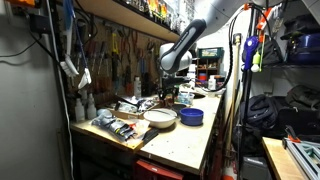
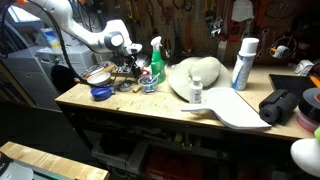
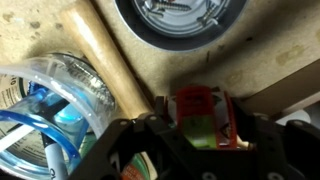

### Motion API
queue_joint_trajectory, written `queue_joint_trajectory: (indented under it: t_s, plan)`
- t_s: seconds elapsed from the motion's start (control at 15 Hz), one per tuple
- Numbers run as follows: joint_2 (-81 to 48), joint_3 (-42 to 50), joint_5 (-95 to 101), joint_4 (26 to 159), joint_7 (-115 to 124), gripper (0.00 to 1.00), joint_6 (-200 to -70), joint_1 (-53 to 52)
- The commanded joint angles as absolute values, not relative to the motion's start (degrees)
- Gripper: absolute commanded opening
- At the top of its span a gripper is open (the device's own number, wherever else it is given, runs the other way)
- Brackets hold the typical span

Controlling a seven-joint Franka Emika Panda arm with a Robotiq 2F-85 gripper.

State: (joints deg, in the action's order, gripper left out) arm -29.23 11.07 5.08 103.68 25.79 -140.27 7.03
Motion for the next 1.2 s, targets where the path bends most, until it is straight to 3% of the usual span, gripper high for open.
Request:
queue_joint_trajectory:
  t_s: [0.0, 1.13]
  plan:
    - [-29.7, 10.5, 1.3, 103.4, 21.8, 0.38, -140.9, 8.1]
    - [-7.5, 10.2, 7.1, 121.1, 13.0, 0.38, -139.0, 4.6]
